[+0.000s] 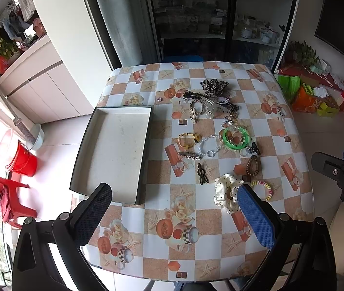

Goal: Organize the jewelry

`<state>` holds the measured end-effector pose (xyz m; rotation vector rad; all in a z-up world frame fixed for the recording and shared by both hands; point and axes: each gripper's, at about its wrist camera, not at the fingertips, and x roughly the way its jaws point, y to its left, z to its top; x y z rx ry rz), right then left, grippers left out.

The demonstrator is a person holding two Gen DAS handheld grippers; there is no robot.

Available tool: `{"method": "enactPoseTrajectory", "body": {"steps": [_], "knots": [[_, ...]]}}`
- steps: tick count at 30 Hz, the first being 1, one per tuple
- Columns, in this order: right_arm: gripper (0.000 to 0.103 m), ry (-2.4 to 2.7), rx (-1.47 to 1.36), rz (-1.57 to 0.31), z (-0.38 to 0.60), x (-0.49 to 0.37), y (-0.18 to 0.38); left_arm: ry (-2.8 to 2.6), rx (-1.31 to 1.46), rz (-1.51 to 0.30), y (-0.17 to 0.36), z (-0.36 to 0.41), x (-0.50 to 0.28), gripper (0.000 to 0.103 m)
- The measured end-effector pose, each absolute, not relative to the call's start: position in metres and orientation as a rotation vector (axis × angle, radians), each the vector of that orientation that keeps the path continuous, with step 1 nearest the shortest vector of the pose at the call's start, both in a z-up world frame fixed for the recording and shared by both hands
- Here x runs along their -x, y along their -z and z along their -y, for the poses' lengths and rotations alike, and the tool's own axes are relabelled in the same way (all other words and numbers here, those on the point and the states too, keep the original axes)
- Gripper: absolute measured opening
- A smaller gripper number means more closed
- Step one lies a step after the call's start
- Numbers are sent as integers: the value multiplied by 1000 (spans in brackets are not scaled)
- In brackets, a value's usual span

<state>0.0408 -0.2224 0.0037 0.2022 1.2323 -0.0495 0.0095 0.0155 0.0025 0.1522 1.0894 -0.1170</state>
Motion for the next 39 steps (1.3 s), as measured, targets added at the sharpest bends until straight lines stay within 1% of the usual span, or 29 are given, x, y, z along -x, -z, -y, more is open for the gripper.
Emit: {"method": "enactPoseTrajectory", "body": {"steps": [39], "knots": [[103,44,-215,-1232,226,-41,-3,117,-157,-1090,-3,-14,-10,103]]}}
